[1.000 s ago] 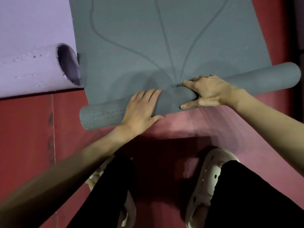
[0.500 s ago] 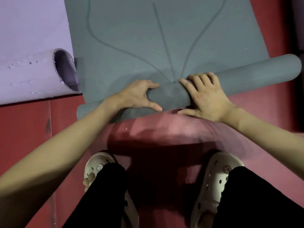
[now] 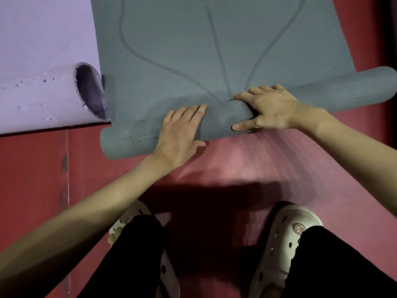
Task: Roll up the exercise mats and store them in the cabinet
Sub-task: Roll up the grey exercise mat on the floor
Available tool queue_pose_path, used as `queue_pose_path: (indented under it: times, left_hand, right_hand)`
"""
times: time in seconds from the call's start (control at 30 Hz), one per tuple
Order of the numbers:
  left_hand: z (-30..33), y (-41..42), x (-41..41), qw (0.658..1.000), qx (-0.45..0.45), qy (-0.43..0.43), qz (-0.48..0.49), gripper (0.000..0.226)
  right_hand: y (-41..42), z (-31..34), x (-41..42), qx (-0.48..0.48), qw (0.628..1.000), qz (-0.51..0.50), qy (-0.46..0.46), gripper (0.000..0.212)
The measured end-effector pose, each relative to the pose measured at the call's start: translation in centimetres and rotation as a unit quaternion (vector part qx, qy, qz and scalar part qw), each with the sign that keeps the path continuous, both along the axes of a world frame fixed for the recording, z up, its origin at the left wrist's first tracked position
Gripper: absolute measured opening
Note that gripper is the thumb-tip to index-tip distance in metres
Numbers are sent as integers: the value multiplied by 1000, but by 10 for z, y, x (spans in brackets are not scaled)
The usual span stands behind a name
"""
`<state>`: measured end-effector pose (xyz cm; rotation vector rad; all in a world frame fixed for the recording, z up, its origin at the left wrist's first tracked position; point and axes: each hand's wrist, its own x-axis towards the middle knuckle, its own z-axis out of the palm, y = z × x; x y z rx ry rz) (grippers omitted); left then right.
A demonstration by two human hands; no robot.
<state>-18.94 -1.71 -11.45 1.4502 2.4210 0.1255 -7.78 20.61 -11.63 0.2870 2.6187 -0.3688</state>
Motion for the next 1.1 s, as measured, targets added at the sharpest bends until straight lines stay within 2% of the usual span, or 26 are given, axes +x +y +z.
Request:
queue_pose_path:
  times: [0.17,0.23,0.37,0.43,0.6,0.7,0.8,0.93,1.1]
  left_hand:
    - [4,18,-22,995,-54,-81,3,96]
    - [7,27,-36,989,-78,-122,2,96]
    - [13,40,-50,978,-117,-174,8,94]
    - [15,42,-51,980,-115,-162,6,91]
    - [8,24,-16,996,-80,49,5,102]
    - [-5,20,-14,994,-47,100,-2,108]
    - [-8,26,-28,995,-59,81,-13,106]
    - [-4,35,-44,995,-98,15,-27,104]
    - [5,50,-68,988,-135,-56,-40,109]
  right_hand:
    - [-23,-16,27,91,979,-10,181,88]
    - [-35,-23,35,131,970,-7,206,85]
    - [-29,-27,25,158,966,-4,206,78]
    - [-19,-24,17,144,972,4,185,78]
    - [0,-9,-9,91,992,6,86,88]
    - [7,-5,-21,57,998,0,35,86]
    - [5,-8,-19,67,994,-11,81,94]
    - [-7,-23,2,120,973,12,197,87]
    - [-3,-27,-9,143,972,6,184,107]
